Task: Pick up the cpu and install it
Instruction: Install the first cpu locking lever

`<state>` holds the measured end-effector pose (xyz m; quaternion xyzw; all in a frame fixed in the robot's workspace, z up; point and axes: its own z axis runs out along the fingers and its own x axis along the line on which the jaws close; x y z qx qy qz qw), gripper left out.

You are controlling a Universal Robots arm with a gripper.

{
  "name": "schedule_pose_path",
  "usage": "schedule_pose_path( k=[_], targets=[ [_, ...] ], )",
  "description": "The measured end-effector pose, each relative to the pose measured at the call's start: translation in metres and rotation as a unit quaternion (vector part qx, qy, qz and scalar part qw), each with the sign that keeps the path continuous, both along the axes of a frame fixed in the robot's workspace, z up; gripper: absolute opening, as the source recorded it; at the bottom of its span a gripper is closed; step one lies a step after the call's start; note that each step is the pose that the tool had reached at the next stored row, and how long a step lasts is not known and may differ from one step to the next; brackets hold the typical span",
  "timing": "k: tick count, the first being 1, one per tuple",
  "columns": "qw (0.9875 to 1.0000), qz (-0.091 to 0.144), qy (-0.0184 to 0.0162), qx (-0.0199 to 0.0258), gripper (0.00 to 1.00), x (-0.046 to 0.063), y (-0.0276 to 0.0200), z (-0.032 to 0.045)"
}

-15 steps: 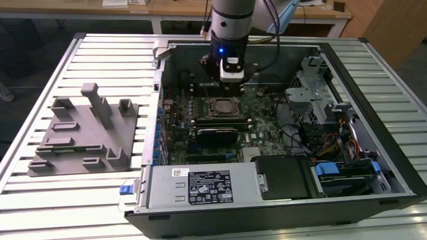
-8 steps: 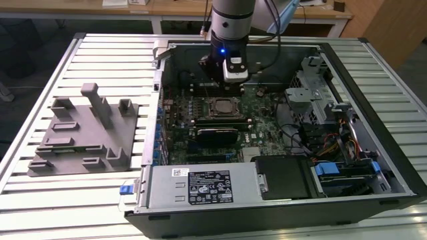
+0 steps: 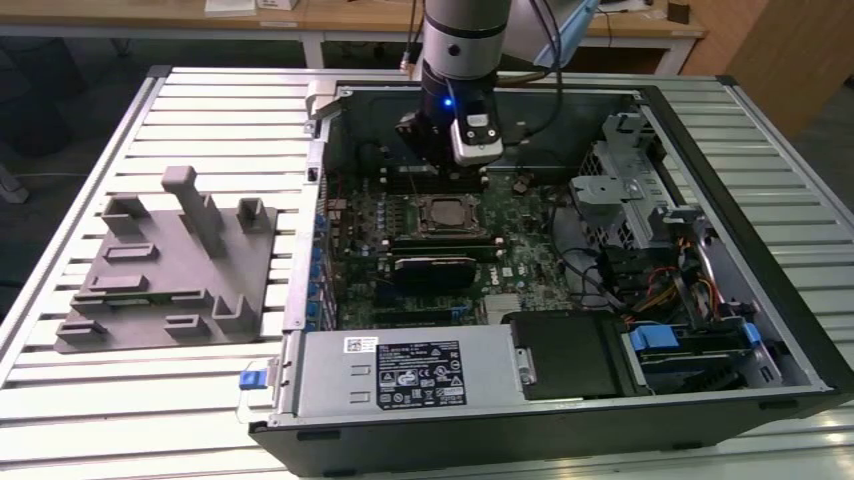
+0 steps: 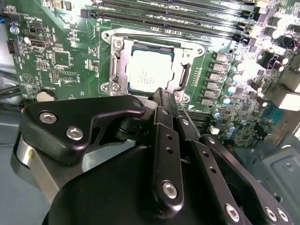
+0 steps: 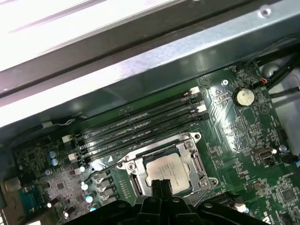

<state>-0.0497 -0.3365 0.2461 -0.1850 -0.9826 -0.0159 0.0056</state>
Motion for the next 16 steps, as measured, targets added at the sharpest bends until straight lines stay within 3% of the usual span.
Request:
schedule_pose_path(
  k=[10, 13, 16],
  targets=[
    [0.9991, 0.042, 0.0, 0.0, 0.11, 0.0, -0.0001, 0.0],
    [0.9981, 0.061, 0.0, 0.0, 0.11, -0.0004, -0.0002, -0.0001],
    [0.9964, 0.085, 0.0, 0.0, 0.11, -0.0006, -0.0002, -0.0002]
  ],
)
